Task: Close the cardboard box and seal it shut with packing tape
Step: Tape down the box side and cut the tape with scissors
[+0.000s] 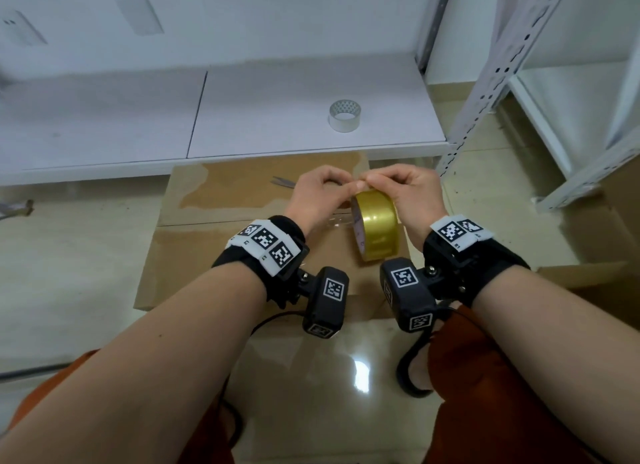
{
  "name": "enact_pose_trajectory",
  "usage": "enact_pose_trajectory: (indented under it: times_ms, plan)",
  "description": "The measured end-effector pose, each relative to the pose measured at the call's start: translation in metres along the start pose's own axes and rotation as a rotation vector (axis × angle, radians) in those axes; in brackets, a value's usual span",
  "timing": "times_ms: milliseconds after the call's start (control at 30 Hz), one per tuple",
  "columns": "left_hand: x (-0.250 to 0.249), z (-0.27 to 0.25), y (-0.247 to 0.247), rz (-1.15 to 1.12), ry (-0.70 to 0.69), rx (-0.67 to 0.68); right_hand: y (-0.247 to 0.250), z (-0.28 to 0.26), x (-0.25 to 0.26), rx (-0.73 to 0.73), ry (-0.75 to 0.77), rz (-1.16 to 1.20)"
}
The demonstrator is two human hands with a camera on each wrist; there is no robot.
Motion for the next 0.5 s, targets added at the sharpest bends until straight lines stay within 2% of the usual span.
enact_pose_trajectory:
  times_ms: [100,267,400,500]
  plan:
    - [-0.004,0.006,-0.008,0.020,0.003,0.031,0.005,0.001,-0.006,-0.031,-0.018,0.053]
    - [-0.009,0.014,-0.011,0.084,-0.068,-0.041,0.014,0.003,-0.014,-0.064,-0.057,0.108]
    - [-0.005,0.020,-0.010,0.116,-0.058,-0.140,0.017,0.006,-0.018,-0.037,-0.141,-0.028]
    - [-0.004,0.027,-0.005,0.122,-0.038,-0.189,0.006,0.008,-0.022,0.057,-0.200,-0.154]
Point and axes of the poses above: each hand's wrist, its own z-axis towards the middle knuckle, its own y-axis out of the back of the hand, x = y × z, the point moved 9 cm from there along z, towards the middle knuckle, and after that the axes turned 11 degrees about x, right-handed, at the moved point
